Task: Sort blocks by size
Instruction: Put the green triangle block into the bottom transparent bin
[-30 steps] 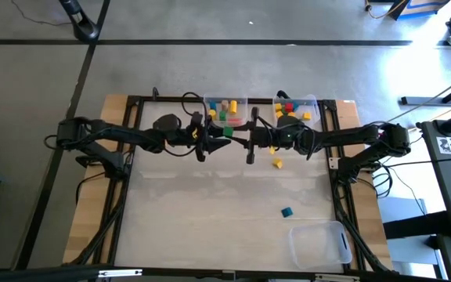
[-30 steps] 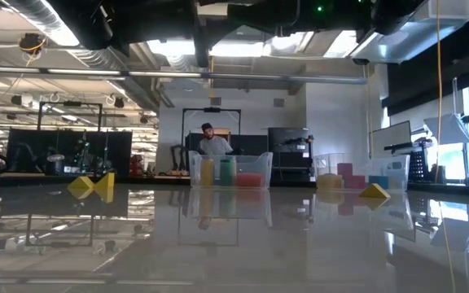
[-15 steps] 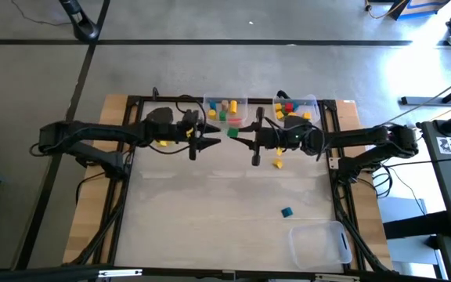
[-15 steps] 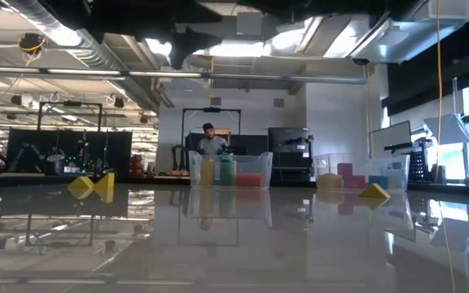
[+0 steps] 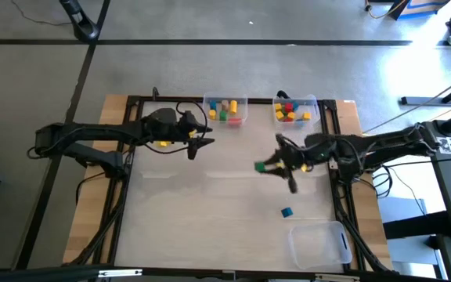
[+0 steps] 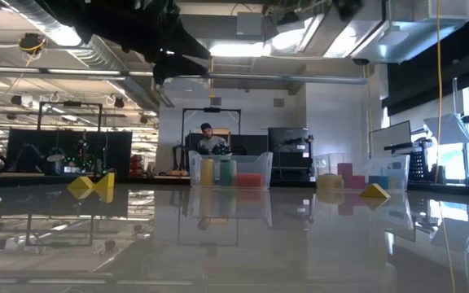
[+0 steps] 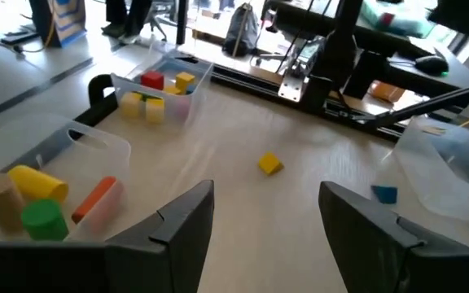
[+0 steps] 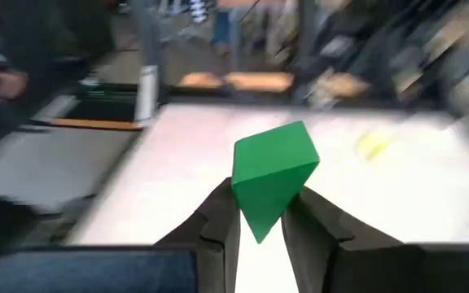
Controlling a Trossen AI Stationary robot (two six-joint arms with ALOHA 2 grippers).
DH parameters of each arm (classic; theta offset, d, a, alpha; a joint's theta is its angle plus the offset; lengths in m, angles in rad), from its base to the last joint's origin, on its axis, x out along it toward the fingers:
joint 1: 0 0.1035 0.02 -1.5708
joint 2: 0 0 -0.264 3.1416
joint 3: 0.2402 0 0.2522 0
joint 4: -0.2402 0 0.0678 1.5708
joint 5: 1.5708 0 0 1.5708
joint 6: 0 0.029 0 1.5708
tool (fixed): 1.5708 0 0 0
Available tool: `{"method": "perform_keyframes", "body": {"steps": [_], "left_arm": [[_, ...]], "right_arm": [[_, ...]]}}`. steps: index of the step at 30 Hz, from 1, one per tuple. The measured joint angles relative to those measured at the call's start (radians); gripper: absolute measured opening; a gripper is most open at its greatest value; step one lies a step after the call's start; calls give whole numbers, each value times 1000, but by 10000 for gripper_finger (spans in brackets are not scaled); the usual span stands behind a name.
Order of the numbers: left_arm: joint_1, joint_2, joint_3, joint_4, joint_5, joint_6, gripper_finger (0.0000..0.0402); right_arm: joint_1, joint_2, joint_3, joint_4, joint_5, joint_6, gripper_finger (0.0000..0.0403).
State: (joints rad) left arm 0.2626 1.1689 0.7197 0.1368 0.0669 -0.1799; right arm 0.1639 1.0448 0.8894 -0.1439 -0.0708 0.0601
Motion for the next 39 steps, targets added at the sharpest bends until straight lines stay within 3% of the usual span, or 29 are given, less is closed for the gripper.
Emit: {"method": "perform_keyframes", "body": {"steps": [8, 17, 26, 34, 39], "left_arm": [[0, 0, 0, 13, -3, -2, 210], [-22, 1, 0, -4, -2, 9, 210], [-32, 1, 0, -17, -1, 59, 210], [-32, 1, 0, -17, -2, 55, 210], [-32, 1, 0, -39, -28, 51, 210]], "right_arm": [[229, -44, 0, -292, -1, 481, 83], [569, 41, 0, -573, 81, 1103, 83], [838, 214, -1, -606, 73, 1652, 83], [917, 334, -1, -706, -10, 1885, 93], [917, 349, -1, -680, -45, 1898, 155]]}}
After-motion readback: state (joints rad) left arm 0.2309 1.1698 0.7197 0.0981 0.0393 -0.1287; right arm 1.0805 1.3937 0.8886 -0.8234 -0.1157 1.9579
